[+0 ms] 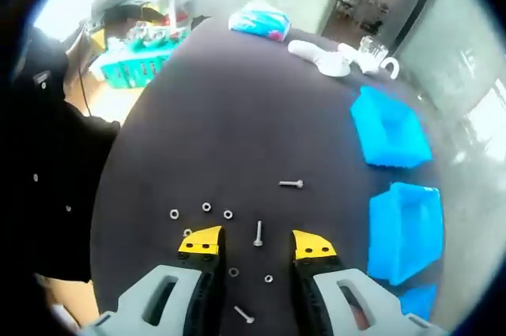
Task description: Sort the screws, nuts, and washers into the corresponding bins
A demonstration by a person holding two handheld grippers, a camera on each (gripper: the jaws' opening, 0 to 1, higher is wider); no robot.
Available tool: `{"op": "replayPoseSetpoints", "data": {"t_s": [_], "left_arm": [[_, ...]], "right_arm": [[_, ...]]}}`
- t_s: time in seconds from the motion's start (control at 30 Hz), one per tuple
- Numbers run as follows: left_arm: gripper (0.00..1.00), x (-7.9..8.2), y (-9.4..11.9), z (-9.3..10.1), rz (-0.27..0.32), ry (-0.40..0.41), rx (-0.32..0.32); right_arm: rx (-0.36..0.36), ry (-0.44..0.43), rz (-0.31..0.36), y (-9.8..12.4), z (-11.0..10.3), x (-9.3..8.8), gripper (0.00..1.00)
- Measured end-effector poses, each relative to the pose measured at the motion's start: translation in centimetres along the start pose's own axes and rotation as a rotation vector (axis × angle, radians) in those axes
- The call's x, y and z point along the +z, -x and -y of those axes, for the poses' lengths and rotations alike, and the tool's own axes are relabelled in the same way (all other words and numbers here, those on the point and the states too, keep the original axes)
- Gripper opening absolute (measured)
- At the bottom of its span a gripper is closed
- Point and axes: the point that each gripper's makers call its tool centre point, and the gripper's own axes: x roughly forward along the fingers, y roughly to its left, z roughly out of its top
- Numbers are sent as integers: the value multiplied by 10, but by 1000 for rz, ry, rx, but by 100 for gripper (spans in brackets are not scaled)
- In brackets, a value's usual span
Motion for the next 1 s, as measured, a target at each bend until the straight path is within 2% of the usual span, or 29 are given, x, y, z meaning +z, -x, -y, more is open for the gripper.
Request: {"op": "replayPoseSetpoints", "data": {"t_s": [0.07,0.17,0.33,0.73,1.0], "left_arm": [[49,-1,0,2,-5,-6,-1],[48,0,-1,3,-7,-10,-3],[48,1,-4,6,-4,-7,-15],[48,1,-7,11,-5,-8,-22],[48,-1,-7,10,-13,-7,-17]], "right_arm": [[8,38,-17,-3,0,-1,27],[18,21,-30,-8,1,-1,27],[17,47,-67,-12,3,-7,27],[45,24,-93,-18,7,-15,22],[62,28,-81,-20,7,-9,20]]}}
